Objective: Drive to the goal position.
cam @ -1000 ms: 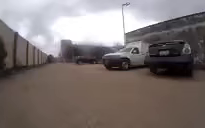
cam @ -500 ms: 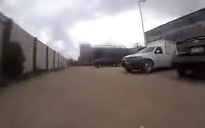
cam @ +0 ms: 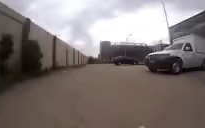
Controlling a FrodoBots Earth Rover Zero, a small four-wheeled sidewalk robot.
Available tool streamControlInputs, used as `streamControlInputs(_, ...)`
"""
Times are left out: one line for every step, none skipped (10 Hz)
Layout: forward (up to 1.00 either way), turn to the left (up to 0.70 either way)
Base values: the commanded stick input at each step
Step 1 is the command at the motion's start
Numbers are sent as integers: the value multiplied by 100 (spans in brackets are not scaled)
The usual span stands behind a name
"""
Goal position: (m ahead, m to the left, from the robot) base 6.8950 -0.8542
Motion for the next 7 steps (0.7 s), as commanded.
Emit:
streamControlInputs(100, 15)
streamControlInputs(100, 0)
streamControlInputs(100, 0)
streamControlInputs(100, 0)
streamControlInputs(100, 0)
streamControlInputs(100, 0)
streamControlInputs(100, 0)
